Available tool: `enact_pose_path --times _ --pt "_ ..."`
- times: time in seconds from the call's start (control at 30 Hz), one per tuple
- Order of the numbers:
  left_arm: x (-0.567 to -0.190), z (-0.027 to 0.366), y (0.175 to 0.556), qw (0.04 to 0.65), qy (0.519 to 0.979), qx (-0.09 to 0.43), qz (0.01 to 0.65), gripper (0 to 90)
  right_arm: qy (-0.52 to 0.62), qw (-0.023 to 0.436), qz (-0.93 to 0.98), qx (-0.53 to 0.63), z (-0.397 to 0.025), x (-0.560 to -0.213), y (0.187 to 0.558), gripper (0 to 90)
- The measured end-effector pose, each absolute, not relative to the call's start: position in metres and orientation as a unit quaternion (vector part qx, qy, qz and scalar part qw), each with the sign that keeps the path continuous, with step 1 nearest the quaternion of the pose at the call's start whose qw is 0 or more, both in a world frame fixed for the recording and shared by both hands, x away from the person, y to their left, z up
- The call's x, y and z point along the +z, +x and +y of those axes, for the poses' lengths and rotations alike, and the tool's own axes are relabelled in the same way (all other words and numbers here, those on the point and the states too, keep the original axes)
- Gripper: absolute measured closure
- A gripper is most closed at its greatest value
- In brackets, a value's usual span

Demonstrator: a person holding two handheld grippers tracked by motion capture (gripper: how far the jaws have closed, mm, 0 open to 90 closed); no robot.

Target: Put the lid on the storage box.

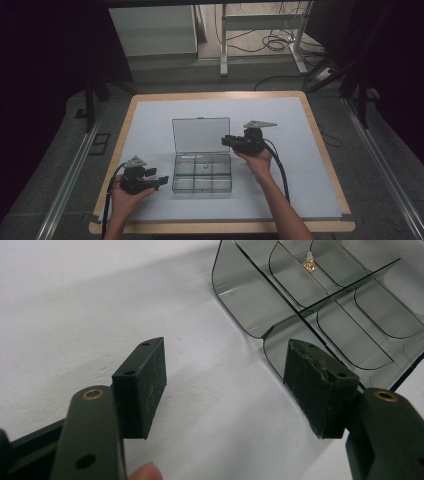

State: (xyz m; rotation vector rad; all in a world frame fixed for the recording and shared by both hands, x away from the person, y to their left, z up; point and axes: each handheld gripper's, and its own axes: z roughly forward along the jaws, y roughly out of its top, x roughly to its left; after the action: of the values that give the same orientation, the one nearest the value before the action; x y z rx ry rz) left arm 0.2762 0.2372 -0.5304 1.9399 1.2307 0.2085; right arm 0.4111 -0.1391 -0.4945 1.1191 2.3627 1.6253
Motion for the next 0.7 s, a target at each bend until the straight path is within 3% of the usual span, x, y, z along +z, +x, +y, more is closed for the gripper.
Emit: enact_pose_path --times 0.7 --pt "-0.5305 0.2367 0.2761 0.405 0.769 0.082 0.488 34.2 0.349 0.044 0.769 0.534 -0.1397 -0.4897 0.4052 70.0"
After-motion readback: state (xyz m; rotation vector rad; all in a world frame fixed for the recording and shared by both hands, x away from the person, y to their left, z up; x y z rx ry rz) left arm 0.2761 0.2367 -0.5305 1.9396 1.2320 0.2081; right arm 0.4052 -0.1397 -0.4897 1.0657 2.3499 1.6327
